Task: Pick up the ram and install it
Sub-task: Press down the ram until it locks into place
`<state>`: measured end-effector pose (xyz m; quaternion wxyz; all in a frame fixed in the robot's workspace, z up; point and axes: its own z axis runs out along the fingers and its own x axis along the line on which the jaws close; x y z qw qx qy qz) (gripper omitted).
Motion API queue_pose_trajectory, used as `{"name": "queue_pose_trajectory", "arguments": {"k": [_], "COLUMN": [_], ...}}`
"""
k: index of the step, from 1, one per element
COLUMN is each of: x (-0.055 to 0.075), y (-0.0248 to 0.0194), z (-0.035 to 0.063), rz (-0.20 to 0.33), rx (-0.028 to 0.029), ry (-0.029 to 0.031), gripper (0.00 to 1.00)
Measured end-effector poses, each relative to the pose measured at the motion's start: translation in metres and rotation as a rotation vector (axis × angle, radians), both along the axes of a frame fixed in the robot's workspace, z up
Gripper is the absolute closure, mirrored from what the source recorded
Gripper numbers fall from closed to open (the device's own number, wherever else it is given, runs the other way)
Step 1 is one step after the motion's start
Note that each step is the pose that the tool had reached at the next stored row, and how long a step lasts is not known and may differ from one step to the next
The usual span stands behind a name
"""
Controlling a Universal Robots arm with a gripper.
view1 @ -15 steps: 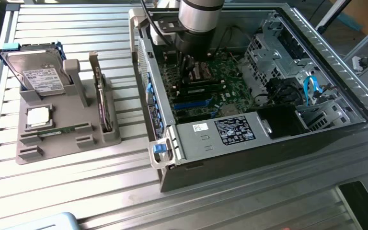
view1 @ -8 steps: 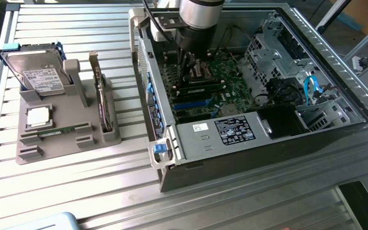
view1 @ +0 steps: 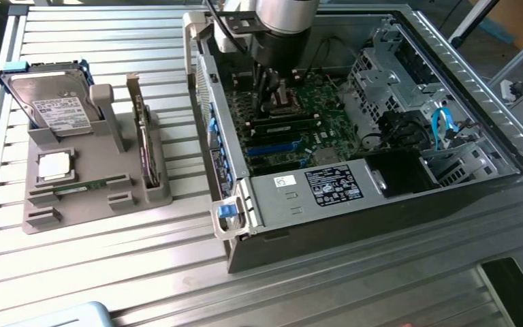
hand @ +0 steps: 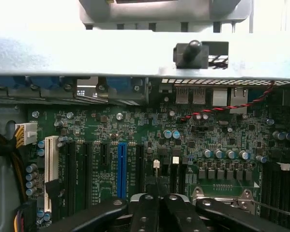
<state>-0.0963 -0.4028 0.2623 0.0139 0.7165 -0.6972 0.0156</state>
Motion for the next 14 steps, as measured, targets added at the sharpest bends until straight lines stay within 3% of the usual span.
{"name": "queue_pose_trajectory", "arguments": {"k": [8, 14], "x": [0.0, 0.01], "y": [0.0, 0.0], "z": [0.0022, 0.0022], "rz": [0.0, 0.0], "rx": [-0.0001, 0.0], "ry": [0.0001, 0.0], "gripper": [0.89, 0.89]}}
